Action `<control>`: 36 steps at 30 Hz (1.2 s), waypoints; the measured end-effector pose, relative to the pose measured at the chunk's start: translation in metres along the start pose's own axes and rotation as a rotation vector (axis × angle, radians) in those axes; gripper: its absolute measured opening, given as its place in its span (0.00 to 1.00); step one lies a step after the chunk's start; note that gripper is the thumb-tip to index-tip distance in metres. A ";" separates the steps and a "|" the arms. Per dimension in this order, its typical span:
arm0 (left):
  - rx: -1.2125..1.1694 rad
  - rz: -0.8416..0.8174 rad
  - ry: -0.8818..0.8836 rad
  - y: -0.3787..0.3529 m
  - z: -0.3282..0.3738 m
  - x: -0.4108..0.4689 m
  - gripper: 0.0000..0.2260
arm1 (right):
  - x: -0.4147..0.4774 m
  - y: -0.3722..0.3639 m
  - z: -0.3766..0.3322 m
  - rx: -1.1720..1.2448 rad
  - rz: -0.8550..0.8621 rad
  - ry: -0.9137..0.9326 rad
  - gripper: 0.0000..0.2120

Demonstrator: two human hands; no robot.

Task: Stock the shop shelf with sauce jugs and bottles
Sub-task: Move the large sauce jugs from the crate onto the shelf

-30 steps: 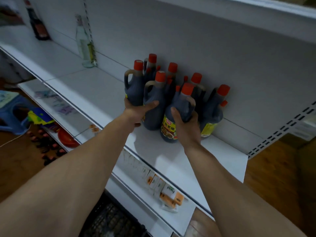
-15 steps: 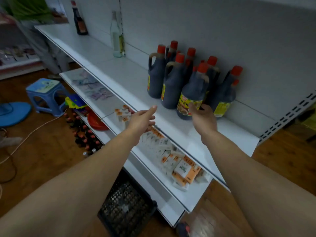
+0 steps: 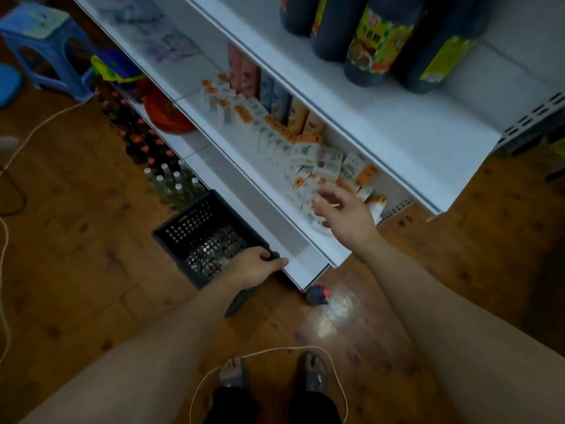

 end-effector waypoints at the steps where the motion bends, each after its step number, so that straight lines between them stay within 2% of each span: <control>1: 0.032 -0.018 0.022 -0.014 -0.013 0.006 0.33 | -0.002 -0.006 0.020 0.009 -0.016 -0.031 0.17; 6: 0.043 -0.055 0.114 -0.090 -0.060 0.053 0.35 | -0.008 -0.033 0.139 -0.019 -0.090 -0.183 0.15; 8: -0.043 -0.058 0.161 -0.144 -0.092 0.101 0.35 | 0.001 -0.058 0.225 -0.070 -0.146 -0.254 0.10; 9: -0.050 -0.044 0.150 -0.151 -0.092 0.109 0.34 | 0.000 -0.055 0.241 -0.124 -0.138 -0.252 0.09; 13: -0.124 -0.062 0.146 -0.250 -0.137 0.196 0.28 | -0.001 -0.096 0.402 -0.162 -0.167 -0.467 0.11; 16: -0.185 -0.054 0.065 -0.302 -0.157 0.258 0.23 | 0.015 -0.120 0.493 -0.231 -0.137 -0.554 0.15; 19: -0.203 -0.005 -0.059 -0.325 -0.164 0.330 0.21 | 0.043 -0.139 0.556 -0.220 -0.056 -0.566 0.17; 23: -0.154 0.122 -0.135 -0.331 -0.159 0.414 0.21 | 0.076 -0.159 0.612 -0.222 0.061 -0.533 0.18; 27: -0.145 0.152 -0.187 -0.347 -0.143 0.464 0.18 | 0.099 -0.172 0.639 -0.214 0.137 -0.471 0.15; 32: 0.016 0.155 -0.248 -0.359 -0.134 0.484 0.08 | 0.111 -0.182 0.652 -0.239 0.131 -0.467 0.12; 36: 0.088 0.191 -0.288 -0.354 -0.137 0.471 0.06 | 0.108 -0.182 0.654 -0.285 0.094 -0.515 0.10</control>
Point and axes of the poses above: each hand's wrist, its own x-axis towards the middle knuckle, its own y-axis out of the back of the hand, z = x × y, the point moved 7 cm from there along x, towards the middle knuckle, and after that the axes turned 4 degrees about -z, right-handed, at the moved point
